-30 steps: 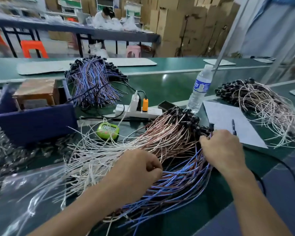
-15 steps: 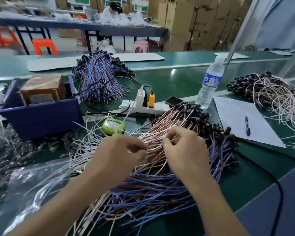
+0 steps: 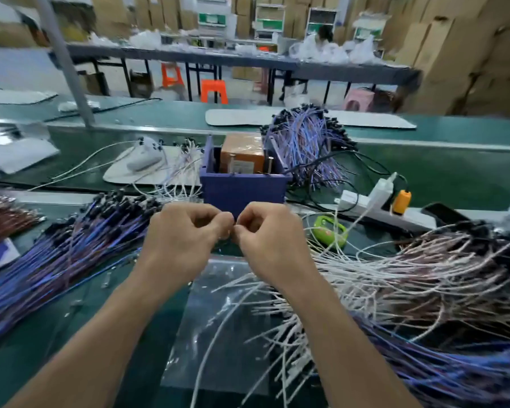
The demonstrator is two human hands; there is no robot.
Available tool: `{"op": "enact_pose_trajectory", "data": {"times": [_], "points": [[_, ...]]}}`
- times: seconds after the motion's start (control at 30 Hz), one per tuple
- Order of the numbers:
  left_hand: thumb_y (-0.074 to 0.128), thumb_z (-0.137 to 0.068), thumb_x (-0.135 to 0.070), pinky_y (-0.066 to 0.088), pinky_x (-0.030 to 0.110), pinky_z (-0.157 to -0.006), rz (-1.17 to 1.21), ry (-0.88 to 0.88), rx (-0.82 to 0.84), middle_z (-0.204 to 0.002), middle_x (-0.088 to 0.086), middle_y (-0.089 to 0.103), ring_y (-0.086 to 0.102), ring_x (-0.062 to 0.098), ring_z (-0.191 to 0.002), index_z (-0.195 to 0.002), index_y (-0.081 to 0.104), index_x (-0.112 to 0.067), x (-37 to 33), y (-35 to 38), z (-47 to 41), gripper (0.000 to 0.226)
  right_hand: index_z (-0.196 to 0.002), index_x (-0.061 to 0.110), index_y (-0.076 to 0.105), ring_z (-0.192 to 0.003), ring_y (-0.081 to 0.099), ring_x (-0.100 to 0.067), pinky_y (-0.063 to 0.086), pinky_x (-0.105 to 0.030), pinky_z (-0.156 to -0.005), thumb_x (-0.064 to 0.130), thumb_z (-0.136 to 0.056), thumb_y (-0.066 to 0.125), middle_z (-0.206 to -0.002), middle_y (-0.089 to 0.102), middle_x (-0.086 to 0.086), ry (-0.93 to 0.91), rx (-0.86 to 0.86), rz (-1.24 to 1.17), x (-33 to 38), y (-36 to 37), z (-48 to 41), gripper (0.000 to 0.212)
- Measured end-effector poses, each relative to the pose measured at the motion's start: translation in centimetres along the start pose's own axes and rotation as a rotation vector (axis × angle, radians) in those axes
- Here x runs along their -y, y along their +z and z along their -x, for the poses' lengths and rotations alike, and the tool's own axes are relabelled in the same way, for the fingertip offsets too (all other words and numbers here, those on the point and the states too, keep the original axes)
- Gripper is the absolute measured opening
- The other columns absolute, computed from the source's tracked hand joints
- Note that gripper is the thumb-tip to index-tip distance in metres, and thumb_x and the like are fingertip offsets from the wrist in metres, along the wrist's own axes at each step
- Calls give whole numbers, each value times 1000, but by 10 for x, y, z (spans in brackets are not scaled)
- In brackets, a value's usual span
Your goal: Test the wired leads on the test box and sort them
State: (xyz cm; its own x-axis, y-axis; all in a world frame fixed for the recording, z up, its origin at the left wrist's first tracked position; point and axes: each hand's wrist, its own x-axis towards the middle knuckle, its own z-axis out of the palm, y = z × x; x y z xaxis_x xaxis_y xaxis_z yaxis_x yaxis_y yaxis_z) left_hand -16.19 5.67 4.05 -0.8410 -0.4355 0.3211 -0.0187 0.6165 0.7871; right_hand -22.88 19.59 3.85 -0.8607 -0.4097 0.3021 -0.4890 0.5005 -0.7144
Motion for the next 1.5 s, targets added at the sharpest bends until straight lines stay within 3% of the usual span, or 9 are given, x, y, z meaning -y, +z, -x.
{"op": "enact_pose_trajectory", "data": {"times": [0.13,0.33,0.47,0.6,0.87,1.03,1.17,1.33,1.5], "points": [[79,-85,-29,46,17,-48,-160,-170,-146,-57,-21,69,66,-2,-55,-67,75,-44,46,-53,-3,23,-88,26,78,-71,67,-8,56,-26,-67,16,-87,65,-77,74,9,-57,234,-50,38,50,-19,17],[82,-82,-28,55,32,-78,-348,-298,-381,-77,-6,78,71,20,-77,-85,82,-37,95,-100,-8,9,-122,19,72,-112,66,-24,55,-38,-96,-6,-85,57,-121,72,-7,-135,559,167,75,108,-54,47],[83,-82,-23,50,37,-91,-438,-220,-377,-98,5,75,65,30,-99,-95,83,-32,120,-95,-3,16,-111,18,74,-103,67,-30,57,-42,-90,-7,-82,57,-108,74,-11,-159,630,290,81,132,-69,42],[87,-78,-21,49,38,-83,-522,-170,-378,-88,6,67,60,35,-95,-87,84,-30,137,-83,1,13,-82,22,66,-85,66,-33,57,-38,-76,-4,-77,57,-86,71,-10,-205,610,412,77,141,-70,28],[88,-72,-42,44,33,-83,-562,-107,-299,-87,-5,63,57,25,-96,-90,83,-39,137,-82,2,19,-93,19,69,-88,65,-31,55,-38,-76,-7,-79,57,-93,69,-6,-221,576,467,78,133,-69,31],[82,-82,-42,37,25,-83,-408,-153,-262,-83,-17,61,51,14,-97,-93,82,-45,132,-86,4,12,-93,30,69,-81,63,-17,56,-38,-75,-6,-84,48,-92,66,10,-202,310,270,76,106,-67,42],[84,-82,-26,48,5,-68,-43,-247,-202,-72,-27,73,68,-6,-78,-80,79,-50,127,-92,4,25,-83,30,77,-68,68,-4,60,-24,-63,2,-87,69,-77,72,15,-107,101,-9,60,74,-62,30],[86,-82,-22,53,9,-71,85,-150,-154,-79,-27,75,71,-8,-77,-86,78,-53,114,-84,5,33,-82,11,81,-72,66,-16,58,-23,-66,10,-69,79,-84,73,-8,384,200,-1262,52,58,-45,13],[84,-85,-19,51,7,-72,98,-65,-50,-82,-27,76,72,-7,-79,-94,81,-40,107,-66,10,23,-86,10,71,-81,64,-22,54,-37,-83,15,-102,53,-86,73,-11,456,87,-1229,60,74,-35,25]]}}
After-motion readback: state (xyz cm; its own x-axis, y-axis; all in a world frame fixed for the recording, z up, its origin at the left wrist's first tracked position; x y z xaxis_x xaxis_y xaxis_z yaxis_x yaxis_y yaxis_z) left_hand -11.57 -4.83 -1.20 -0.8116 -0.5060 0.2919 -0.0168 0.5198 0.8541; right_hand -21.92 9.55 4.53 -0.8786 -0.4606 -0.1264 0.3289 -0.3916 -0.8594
